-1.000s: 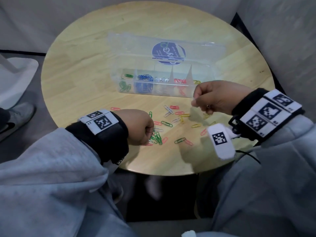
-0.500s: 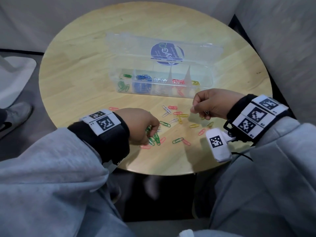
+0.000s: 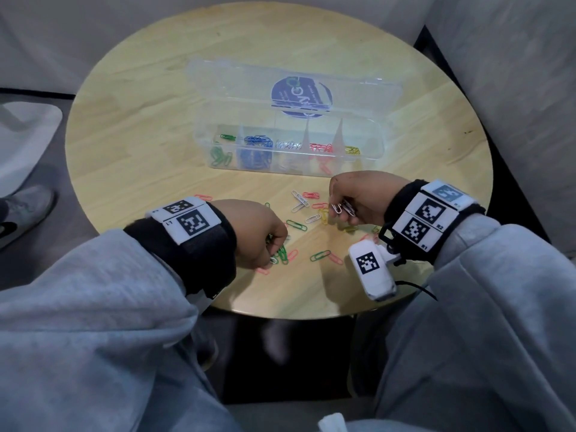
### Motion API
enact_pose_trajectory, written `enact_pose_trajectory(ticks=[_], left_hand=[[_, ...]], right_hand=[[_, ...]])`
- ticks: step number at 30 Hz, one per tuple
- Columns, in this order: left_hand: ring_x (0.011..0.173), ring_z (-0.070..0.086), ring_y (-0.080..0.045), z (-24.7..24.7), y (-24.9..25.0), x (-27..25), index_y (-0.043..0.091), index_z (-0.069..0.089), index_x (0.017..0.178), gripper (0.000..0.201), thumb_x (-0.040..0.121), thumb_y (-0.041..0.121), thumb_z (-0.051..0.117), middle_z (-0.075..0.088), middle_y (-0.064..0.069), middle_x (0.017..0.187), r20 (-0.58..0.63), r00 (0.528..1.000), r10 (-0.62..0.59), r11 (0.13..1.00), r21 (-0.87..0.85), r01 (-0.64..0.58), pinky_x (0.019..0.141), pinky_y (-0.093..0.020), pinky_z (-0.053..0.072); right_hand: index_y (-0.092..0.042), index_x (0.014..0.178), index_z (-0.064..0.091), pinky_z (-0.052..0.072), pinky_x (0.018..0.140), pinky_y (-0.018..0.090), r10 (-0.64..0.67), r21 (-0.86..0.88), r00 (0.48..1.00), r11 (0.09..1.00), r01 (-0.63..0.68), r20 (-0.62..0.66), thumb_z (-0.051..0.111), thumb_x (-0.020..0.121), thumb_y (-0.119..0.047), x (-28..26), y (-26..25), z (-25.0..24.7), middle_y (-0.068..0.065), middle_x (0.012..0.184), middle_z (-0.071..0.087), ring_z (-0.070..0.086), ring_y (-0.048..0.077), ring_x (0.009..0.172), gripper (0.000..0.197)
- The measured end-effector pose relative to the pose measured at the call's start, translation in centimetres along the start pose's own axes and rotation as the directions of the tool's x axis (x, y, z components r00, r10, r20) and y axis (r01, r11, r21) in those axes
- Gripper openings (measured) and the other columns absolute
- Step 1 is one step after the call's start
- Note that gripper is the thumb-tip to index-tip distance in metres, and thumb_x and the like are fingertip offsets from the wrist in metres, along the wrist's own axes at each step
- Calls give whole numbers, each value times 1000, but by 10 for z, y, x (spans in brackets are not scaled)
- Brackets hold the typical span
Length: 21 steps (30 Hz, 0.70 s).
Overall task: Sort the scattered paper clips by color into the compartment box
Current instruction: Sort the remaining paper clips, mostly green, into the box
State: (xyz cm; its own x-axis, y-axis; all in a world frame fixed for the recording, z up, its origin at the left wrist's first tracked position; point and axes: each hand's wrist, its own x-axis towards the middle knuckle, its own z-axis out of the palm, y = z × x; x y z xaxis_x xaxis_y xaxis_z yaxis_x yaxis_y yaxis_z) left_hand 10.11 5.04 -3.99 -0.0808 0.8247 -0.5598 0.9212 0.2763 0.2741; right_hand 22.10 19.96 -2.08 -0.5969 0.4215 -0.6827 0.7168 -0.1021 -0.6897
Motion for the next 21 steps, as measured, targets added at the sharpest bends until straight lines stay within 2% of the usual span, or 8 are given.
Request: enact_pose_trajectory(ticks=[3, 6, 8, 12, 18, 21], left_hand=[[65, 49, -15, -1, 2, 0, 27, 56, 82, 17, 73, 23, 71, 52, 9, 65, 22, 1000, 22, 1000, -19, -22, 57, -24, 35], [66, 49, -12, -1, 3, 1, 27, 62, 88, 17, 75, 18, 68, 51, 11, 65, 36, 998, 43, 999, -18, -43, 60, -24, 37], [63, 48, -8, 0, 2, 1, 27, 64, 87, 15, 75, 18, 67, 51, 13, 64, 40, 998, 46, 999, -23, -45, 60, -23, 38], [67, 49, -12, -1, 2, -1, 30, 59, 80, 11, 77, 21, 64, 52, 12, 65, 37, 998, 47, 999, -30, -46, 61, -23, 38], [58, 50, -5, 1, 2, 0, 27, 54, 76, 9, 81, 19, 55, 54, 9, 62, 29, 999, 16, 999, -42, -15, 51, -21, 33], [58, 46, -4, -2, 2, -1, 26, 53, 80, 9, 84, 19, 50, 52, 9, 65, 10, 1000, 14, 999, -51, -14, 51, -21, 33]], right_hand=[[-9, 69, 39, 24, 44, 23, 29, -27, 999, 999, -29, 28, 36, 84, 2, 1, 0, 5, 12, 64, 47, 35, 17, 49, 19], [-8, 69, 40, 25, 44, 22, 19, -46, 1000, 999, -18, 22, 38, 85, 2, 1, 0, 7, 12, 64, 48, 36, 17, 47, 19], [-8, 68, 42, 26, 45, 24, 6, -54, 1000, 999, -5, 14, 39, 85, 2, 2, 0, 7, 13, 64, 49, 38, 17, 45, 20], [-8, 67, 41, 27, 45, 24, 7, -57, 1000, 998, -6, 15, 39, 84, 3, 2, 0, 7, 13, 63, 49, 38, 17, 45, 20], [-9, 67, 43, 31, 42, 22, -9, -99, 1000, 995, 10, 7, 41, 85, 2, 4, 1, 9, 12, 64, 52, 43, 18, 47, 21], [-9, 62, 43, 33, 43, 24, -20, -123, 1000, 992, 21, 7, 42, 84, 4, 4, 2, 9, 13, 64, 52, 45, 20, 48, 25]])
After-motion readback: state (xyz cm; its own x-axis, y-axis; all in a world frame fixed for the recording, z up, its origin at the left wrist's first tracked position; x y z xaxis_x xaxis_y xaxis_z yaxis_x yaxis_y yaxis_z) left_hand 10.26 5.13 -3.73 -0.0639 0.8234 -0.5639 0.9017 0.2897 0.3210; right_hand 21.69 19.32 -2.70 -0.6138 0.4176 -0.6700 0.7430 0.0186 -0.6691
